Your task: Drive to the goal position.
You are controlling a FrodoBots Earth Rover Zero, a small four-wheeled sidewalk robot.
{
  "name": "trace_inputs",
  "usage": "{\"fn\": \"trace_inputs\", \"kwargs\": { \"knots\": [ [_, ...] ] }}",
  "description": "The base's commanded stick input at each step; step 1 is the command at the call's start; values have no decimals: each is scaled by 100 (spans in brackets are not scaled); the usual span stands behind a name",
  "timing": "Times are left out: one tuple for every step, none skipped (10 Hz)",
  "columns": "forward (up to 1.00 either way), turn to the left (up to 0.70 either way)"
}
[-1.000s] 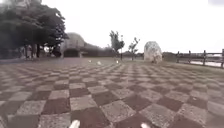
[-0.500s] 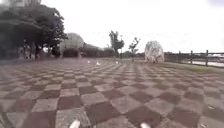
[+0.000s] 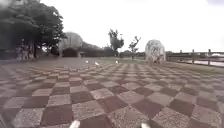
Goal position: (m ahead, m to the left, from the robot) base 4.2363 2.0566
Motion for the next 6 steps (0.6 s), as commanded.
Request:
{"fn": "trace_inputs", "kwargs": {
  "knots": [
    [70,0],
    [70,0],
    [70,0],
    [70,0],
    [70,0],
    [70,0]
  ]
}}
